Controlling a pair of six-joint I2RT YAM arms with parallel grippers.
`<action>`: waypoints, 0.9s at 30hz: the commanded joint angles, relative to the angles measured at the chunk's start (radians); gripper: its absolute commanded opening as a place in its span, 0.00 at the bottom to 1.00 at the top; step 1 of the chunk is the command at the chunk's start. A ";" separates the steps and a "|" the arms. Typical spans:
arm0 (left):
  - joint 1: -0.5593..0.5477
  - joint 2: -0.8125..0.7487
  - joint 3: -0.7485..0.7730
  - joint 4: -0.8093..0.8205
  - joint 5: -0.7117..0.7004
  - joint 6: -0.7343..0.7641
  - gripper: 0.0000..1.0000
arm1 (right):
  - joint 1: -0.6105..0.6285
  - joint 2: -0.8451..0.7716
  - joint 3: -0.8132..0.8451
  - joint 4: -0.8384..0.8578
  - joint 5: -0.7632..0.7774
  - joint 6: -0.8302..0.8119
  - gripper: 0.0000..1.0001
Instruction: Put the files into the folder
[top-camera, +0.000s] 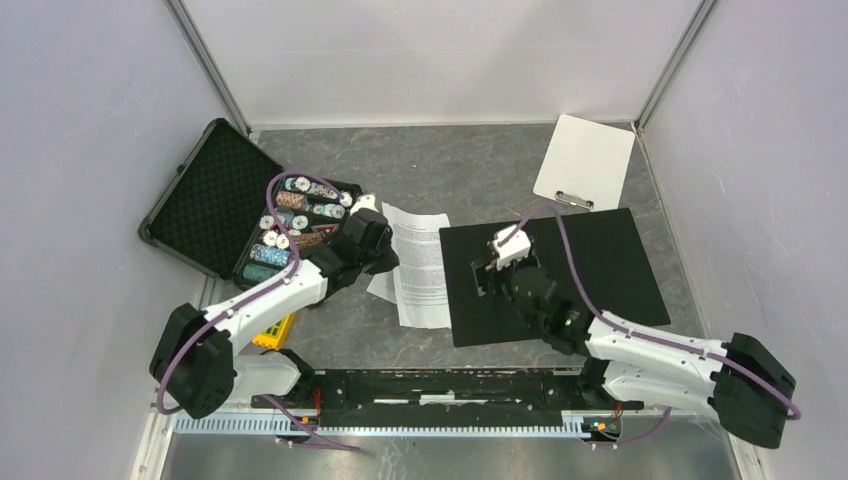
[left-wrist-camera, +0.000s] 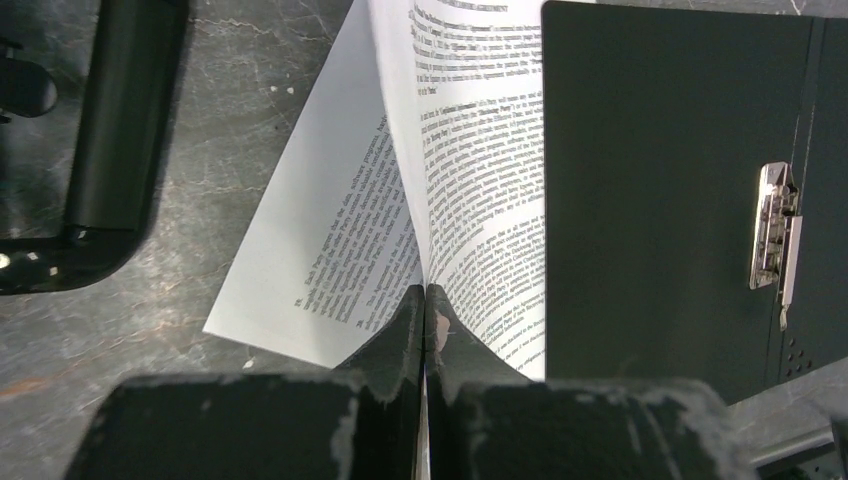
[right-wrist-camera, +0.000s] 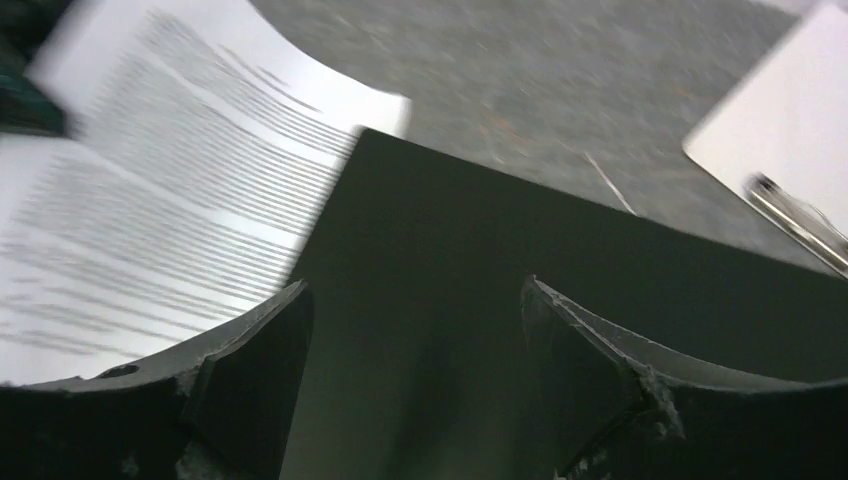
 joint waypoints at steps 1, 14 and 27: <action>0.004 -0.075 0.108 -0.092 -0.015 0.090 0.02 | -0.195 0.009 0.107 -0.371 -0.115 0.085 0.82; 0.006 -0.173 0.226 -0.199 0.002 0.155 0.02 | -0.596 0.199 0.153 -0.525 -0.452 0.065 0.73; 0.006 -0.247 0.261 -0.273 -0.103 0.206 0.02 | -0.675 0.308 0.142 -0.518 -0.572 0.049 0.70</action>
